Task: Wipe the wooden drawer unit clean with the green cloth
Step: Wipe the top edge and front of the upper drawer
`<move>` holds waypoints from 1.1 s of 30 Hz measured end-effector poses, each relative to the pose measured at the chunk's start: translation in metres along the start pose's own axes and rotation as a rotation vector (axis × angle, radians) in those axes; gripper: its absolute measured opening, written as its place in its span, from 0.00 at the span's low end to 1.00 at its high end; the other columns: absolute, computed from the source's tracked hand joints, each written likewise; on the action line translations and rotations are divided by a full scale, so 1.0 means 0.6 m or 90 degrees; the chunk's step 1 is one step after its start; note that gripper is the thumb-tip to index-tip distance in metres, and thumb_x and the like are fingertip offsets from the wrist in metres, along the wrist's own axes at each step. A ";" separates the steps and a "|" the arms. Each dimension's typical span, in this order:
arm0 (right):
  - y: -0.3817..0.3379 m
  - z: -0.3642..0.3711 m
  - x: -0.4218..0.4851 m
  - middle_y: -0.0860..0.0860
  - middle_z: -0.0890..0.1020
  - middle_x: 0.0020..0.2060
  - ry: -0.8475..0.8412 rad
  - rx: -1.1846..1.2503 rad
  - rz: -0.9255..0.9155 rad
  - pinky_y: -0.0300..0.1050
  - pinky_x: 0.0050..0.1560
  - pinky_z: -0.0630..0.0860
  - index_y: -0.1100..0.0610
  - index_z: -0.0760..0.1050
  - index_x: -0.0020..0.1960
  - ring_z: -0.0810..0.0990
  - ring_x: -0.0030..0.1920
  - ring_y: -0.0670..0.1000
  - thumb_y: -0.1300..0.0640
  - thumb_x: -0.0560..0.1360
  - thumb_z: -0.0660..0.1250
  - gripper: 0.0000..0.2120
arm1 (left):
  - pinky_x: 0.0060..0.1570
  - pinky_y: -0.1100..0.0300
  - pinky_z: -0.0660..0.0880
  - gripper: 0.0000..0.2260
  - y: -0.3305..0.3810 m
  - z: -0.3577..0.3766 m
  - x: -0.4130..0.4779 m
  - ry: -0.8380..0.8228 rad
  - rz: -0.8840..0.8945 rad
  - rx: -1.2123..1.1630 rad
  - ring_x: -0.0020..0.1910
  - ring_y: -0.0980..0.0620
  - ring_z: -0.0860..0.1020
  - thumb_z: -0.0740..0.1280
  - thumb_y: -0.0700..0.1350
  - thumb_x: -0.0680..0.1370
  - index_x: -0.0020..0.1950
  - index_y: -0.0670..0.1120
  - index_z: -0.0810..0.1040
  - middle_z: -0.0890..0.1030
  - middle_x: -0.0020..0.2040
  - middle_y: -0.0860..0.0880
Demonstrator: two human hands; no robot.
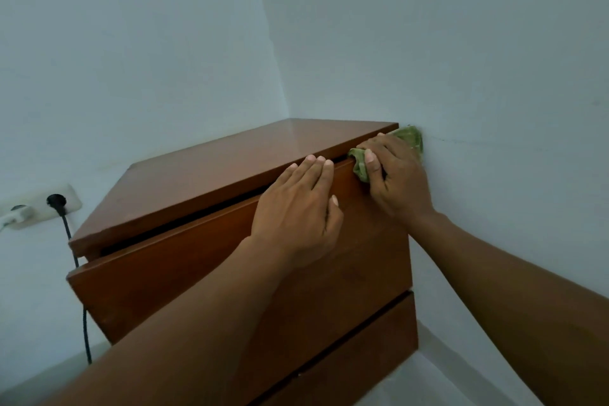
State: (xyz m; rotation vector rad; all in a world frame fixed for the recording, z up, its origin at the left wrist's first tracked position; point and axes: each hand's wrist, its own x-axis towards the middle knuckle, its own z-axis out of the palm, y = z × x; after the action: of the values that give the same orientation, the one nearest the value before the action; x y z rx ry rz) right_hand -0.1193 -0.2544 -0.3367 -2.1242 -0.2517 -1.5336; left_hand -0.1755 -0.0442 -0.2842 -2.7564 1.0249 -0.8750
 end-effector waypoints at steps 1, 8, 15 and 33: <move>0.010 0.000 0.001 0.53 0.81 0.59 0.008 0.003 0.006 0.53 0.65 0.73 0.56 0.80 0.62 0.75 0.66 0.55 0.53 0.83 0.57 0.16 | 0.79 0.56 0.47 0.30 0.002 0.004 0.003 0.003 -0.004 -0.001 0.81 0.51 0.52 0.44 0.55 0.81 0.82 0.44 0.53 0.57 0.82 0.45; 0.031 0.020 -0.010 0.54 0.81 0.64 0.052 -0.023 0.072 0.48 0.68 0.69 0.56 0.80 0.65 0.74 0.70 0.57 0.57 0.83 0.61 0.14 | 0.77 0.57 0.50 0.30 0.001 0.011 -0.002 0.025 -0.010 -0.020 0.80 0.49 0.58 0.45 0.55 0.81 0.81 0.43 0.59 0.63 0.80 0.44; -0.013 0.019 0.008 0.57 0.83 0.51 0.133 -0.014 0.207 0.45 0.53 0.71 0.60 0.81 0.53 0.78 0.55 0.59 0.62 0.81 0.61 0.10 | 0.78 0.59 0.44 0.30 -0.030 -0.012 -0.039 -0.011 0.013 -0.001 0.81 0.52 0.51 0.43 0.55 0.82 0.82 0.45 0.52 0.56 0.82 0.46; -0.026 -0.002 0.013 0.55 0.81 0.58 0.013 -0.107 0.171 0.51 0.53 0.72 0.58 0.80 0.61 0.73 0.59 0.62 0.56 0.83 0.59 0.13 | 0.79 0.52 0.53 0.30 -0.032 0.005 -0.075 0.071 -0.084 -0.023 0.80 0.48 0.59 0.49 0.56 0.81 0.80 0.42 0.60 0.66 0.78 0.43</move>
State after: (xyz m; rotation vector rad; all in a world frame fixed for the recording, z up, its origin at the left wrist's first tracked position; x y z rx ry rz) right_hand -0.1241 -0.2426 -0.3247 -2.1656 0.1698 -1.4594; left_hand -0.1903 -0.0020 -0.3036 -2.8618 0.8910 -1.0483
